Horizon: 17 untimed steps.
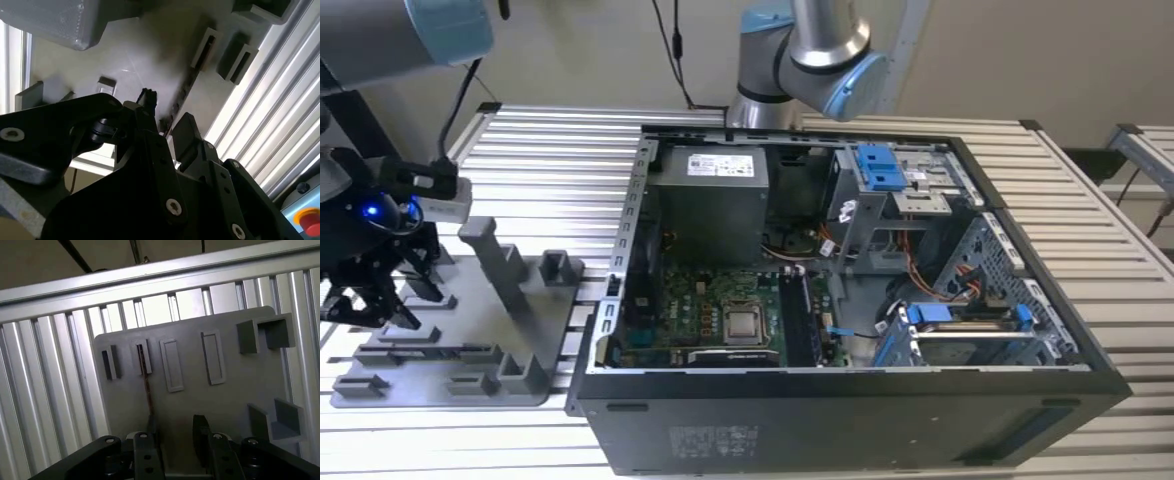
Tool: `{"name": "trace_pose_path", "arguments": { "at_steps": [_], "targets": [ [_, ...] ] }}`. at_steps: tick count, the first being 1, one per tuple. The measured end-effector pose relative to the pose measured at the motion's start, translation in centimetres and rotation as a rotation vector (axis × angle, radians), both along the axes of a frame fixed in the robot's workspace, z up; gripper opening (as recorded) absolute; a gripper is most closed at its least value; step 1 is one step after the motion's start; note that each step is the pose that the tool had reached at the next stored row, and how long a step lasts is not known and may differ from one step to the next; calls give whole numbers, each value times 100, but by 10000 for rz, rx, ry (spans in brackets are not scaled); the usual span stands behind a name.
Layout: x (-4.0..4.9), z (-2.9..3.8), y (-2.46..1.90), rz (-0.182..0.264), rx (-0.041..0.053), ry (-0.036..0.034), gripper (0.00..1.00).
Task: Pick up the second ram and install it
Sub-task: 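Pick up the second ram and move it above second insertion slot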
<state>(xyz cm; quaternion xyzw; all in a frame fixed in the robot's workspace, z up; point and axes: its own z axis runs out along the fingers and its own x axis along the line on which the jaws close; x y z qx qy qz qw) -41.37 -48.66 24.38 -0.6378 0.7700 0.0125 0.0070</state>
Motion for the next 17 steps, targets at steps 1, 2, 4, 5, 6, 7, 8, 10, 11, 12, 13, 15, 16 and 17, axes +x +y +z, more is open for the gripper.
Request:
{"name": "trace_pose_path", "arguments": {
  "at_steps": [1, 2, 4, 5, 6, 7, 8, 10, 11, 12, 13, 15, 16, 17],
  "targets": [
    [0, -10, 0, 136, 1, 1, 42],
    [0, -22, -1, 279, 3, 1, 42],
    [-4, -50, -2, 529, 13, 1, 42],
    [-12, -62, -2, 622, 12, 4, 42],
    [-20, -75, -2, 674, 14, 3, 42],
    [-22, -82, -2, 685, 16, 0, 42],
    [-22, -82, -2, 685, 15, 1, 42],
    [-23, -82, -2, 685, 14, 3, 42],
    [-23, -82, -2, 685, 14, 3, 42],
    [-23, -82, -1, 685, 14, 3, 42],
    [-23, -84, -1, 684, 15, 1, 42],
    [-23, -93, -1, 685, 18, -3, 42],
    [-23, -99, -1, 694, 17, -1, 42],
    [-24, -106, -2, 720, 15, 1, 42]
  ]
}}
